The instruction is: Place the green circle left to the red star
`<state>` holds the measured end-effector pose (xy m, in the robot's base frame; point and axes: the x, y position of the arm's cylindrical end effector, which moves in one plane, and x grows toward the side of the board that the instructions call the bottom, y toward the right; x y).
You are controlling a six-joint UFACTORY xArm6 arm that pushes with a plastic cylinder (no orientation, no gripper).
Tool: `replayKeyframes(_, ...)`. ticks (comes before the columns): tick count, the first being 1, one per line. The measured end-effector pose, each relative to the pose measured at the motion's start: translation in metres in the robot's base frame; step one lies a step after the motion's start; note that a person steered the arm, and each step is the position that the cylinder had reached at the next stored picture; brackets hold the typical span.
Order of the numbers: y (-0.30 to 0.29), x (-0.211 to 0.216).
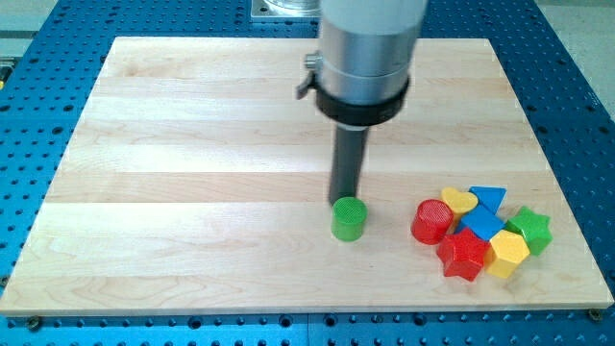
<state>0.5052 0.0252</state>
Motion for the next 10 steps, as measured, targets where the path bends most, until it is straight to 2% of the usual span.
replayKeyframes(1, 0.015, 0.018)
replayKeyframes(2, 0.055, 0.016)
replayKeyframes(4, 0.017, 0.017)
replayKeyframes(7, 0.009, 0.017)
replayKeyframes(8, -0.007, 0.031)
replayKeyframes(9, 0.018, 0.049)
replayKeyframes(10, 0.060, 0.050)
